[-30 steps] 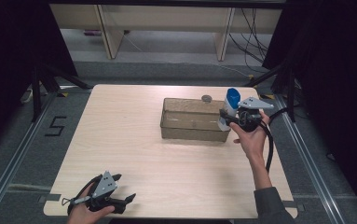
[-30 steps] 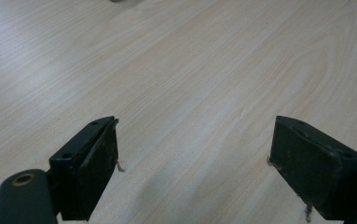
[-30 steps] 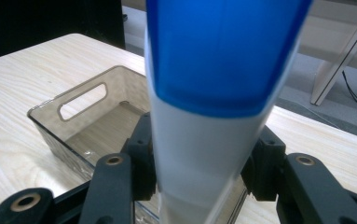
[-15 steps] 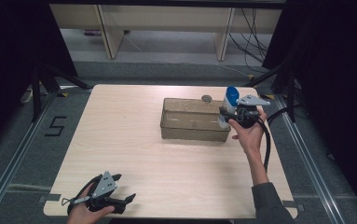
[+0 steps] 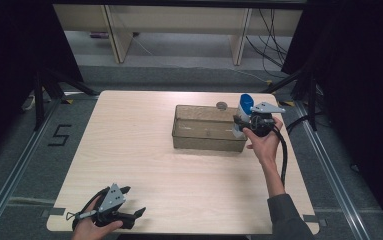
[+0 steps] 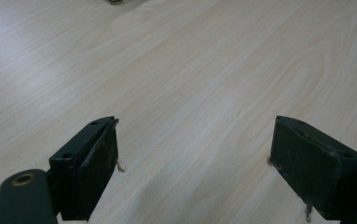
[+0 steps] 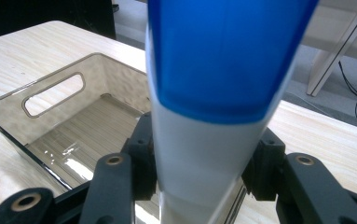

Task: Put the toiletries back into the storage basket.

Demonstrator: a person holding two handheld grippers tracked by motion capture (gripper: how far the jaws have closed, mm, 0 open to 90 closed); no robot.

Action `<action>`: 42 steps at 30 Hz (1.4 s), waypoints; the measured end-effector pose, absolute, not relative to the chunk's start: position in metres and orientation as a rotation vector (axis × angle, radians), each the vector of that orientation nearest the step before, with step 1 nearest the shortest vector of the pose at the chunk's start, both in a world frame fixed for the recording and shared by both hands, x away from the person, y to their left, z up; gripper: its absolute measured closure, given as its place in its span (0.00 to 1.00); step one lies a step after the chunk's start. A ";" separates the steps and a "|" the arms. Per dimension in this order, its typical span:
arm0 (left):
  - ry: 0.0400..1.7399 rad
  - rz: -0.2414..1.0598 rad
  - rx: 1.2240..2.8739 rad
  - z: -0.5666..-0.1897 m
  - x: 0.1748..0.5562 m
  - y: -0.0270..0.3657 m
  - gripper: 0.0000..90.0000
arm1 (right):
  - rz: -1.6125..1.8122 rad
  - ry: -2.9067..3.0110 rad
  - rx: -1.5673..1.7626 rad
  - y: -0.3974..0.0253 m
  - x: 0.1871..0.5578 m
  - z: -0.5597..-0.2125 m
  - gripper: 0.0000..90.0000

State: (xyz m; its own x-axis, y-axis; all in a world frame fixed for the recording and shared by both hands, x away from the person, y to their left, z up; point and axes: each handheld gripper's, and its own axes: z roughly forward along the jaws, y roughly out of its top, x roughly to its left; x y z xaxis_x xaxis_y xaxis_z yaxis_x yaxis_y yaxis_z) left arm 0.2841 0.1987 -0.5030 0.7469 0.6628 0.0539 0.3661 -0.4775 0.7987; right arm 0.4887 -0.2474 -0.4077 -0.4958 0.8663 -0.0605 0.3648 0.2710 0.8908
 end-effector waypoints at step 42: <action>0.782 0.459 2.097 -0.502 0.283 0.199 0.17 | 1.107 2.051 1.181 -0.250 0.496 -0.441 0.62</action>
State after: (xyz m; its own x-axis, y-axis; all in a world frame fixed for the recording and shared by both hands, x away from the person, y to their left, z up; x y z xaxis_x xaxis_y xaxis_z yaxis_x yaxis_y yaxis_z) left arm 0.2834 0.1985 -0.5015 0.7392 0.6719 0.0467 0.3678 -0.4608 0.8077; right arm 0.4956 -0.2502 -0.4410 -0.4828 0.8749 -0.0389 0.4479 0.2848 0.8475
